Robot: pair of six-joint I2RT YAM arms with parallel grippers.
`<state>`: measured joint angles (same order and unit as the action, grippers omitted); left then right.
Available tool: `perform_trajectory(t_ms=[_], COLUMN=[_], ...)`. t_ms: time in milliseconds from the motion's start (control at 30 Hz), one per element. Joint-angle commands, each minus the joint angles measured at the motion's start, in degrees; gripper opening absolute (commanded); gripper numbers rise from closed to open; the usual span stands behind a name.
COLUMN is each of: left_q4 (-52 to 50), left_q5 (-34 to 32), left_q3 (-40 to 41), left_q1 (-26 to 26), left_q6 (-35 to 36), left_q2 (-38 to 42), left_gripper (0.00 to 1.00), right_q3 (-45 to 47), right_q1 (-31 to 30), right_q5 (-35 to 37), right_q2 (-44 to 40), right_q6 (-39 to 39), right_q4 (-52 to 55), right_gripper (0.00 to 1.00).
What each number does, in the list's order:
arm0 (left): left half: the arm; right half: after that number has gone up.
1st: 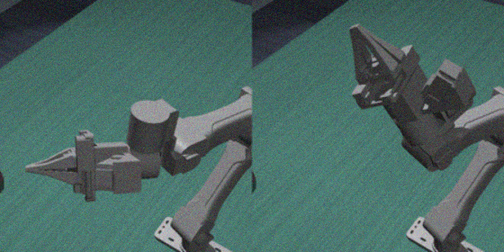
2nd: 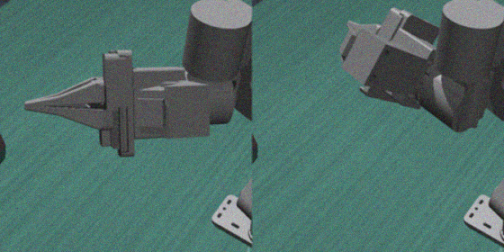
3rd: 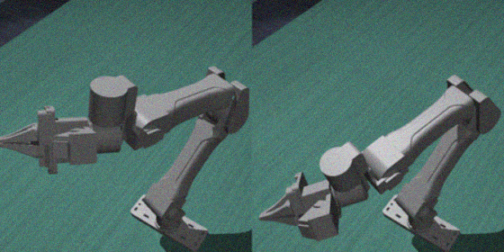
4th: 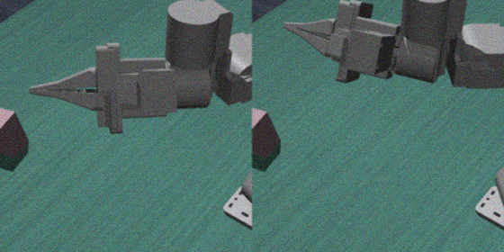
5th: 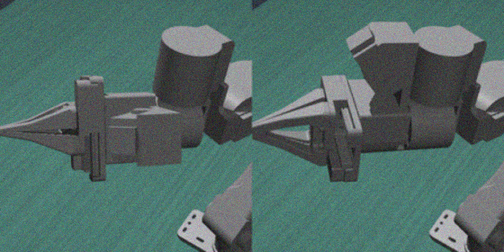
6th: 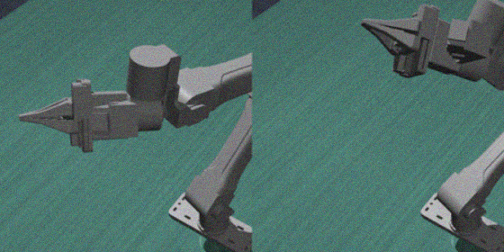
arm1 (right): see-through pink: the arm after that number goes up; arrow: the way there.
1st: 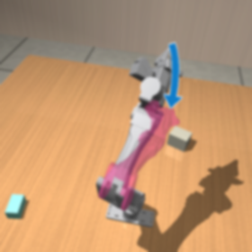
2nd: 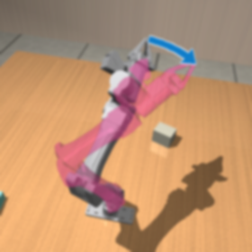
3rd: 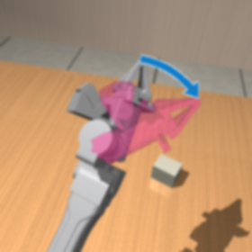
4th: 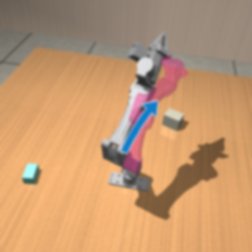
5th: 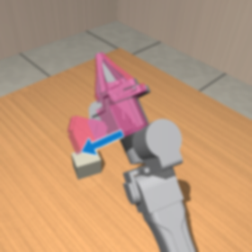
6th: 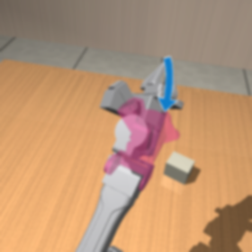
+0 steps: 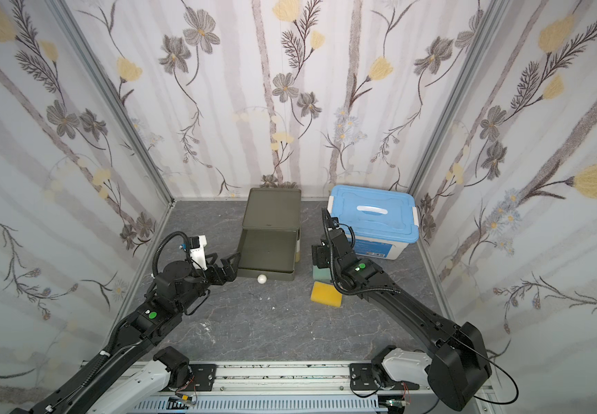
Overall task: Take the sponge out of the drawer
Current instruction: Close the drawer of the storage box.
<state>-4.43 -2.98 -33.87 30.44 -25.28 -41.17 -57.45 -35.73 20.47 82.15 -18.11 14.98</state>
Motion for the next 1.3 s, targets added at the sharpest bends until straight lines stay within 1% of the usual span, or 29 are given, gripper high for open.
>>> perform_trajectory(t_ms=[0, 67, 133, 200, 267, 333, 467, 567, 733, 833, 933, 1033, 1133, 1267], left_q4=[-6.43, -9.72, -10.89, -11.17, -12.67, -14.01, -18.6, -21.82, -17.25, -14.59, -9.65, -5.11, -0.32, 3.59], left_q5=[-0.45, -2.0, -1.81, -1.42, -2.87, -3.72, -5.71, -6.1, -6.21, -6.22, -6.33, -6.67, -6.81, -9.06], left_q3=[-0.8, -1.36, -1.55, -1.55, -2.19, -2.98, -5.46, -7.32, -6.56, -6.99, -6.98, -8.33, -9.84, -12.74], left_q1=[0.32, 0.67, 1.3, 2.56, 4.65, 6.32, 9.01, 9.93, 10.63, 10.73, 10.7, 10.8, 10.73, 10.71], left_q6=[-4.16, -5.45, -6.4, -6.51, -6.67, -6.96, -7.68, -8.74, -10.5, -10.33, -9.72, -8.48, -6.8, -3.99], left_q2=[-0.01, -0.94, -1.53, -1.85, -2.41, -3.26, -6.7, -10.04, -13.4, -15.43, -17.36, -20.29, -23.7, -29.24], left_gripper=[1.0, 1.0, 1.0, 0.99, 0.97, 0.97, 0.98, 0.99, 1.0, 1.0, 1.0, 1.0, 1.0, 1.0], right_q3=[-5.4, -9.5, -12.57, -14.99, -16.58, -19.37, -28.45, -29.74, -29.09, -27.99, -27.91, -28.05, -27.9, -28.07], right_q1=[1.09, 1.27, 1.84, 3.05, 4.71, 6.44, 7.44, 7.46, 7.56, 7.67, 7.65, 7.65, 7.61, 7.62], right_q5=[-0.75, -1.88, -3.21, -5.86, -11.9, -18.15, -20.65, -21.83, -21.59, -22.43, -23.98, -25.64, -25.57, -26.16], right_q2=[4.76, 8.53, 12.22, 14.32, 16.13, 19.31, 27.61, 30.02, 31.01, 30.79, 31.69, 33.0, 33.84, 34.54], right_q6=[1.74, 3.82, 5.23, 5.03, 4.64, 4.05, 3.66, 4.06, 5.13, 5.58, 5.76, 6.39, 7.08, 7.52], right_q4=[-8.18, -9.44, -11.1, -12.9, -15.17, -15.04, -8.51, -8.44, -8.72, -9.36, -9.18, -8.21, -7.34, -6.74], right_gripper=[0.81, 0.81, 0.81, 0.81, 0.82, 0.81, 0.76, 0.76, 0.77, 0.77, 0.76, 0.76, 0.76, 0.76])
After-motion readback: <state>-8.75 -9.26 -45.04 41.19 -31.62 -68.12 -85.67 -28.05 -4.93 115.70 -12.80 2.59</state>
